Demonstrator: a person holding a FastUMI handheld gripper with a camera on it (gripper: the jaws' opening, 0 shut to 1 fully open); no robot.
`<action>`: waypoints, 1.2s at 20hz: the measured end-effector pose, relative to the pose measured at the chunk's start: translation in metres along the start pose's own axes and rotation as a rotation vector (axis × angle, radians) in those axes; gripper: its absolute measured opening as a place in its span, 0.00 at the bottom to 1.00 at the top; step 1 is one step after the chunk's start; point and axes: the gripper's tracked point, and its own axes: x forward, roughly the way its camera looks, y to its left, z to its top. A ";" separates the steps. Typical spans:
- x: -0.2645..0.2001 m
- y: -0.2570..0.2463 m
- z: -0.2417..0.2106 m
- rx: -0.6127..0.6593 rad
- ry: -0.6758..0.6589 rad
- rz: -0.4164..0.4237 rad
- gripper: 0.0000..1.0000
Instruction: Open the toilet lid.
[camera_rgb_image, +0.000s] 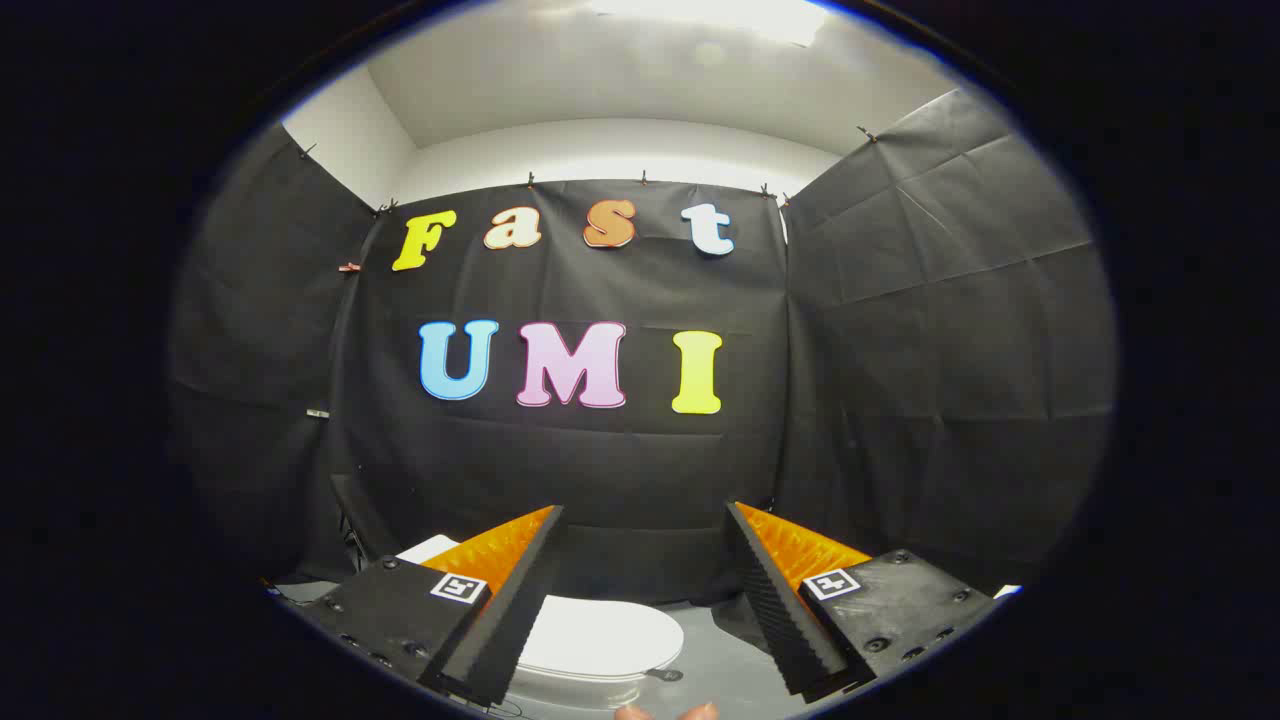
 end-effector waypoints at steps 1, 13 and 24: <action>0.000 0.002 -0.002 -0.006 0.004 0.007 0.99; 0.001 0.002 0.000 -0.002 0.011 0.003 0.97; 0.006 0.001 -0.003 -0.004 0.006 -0.007 0.97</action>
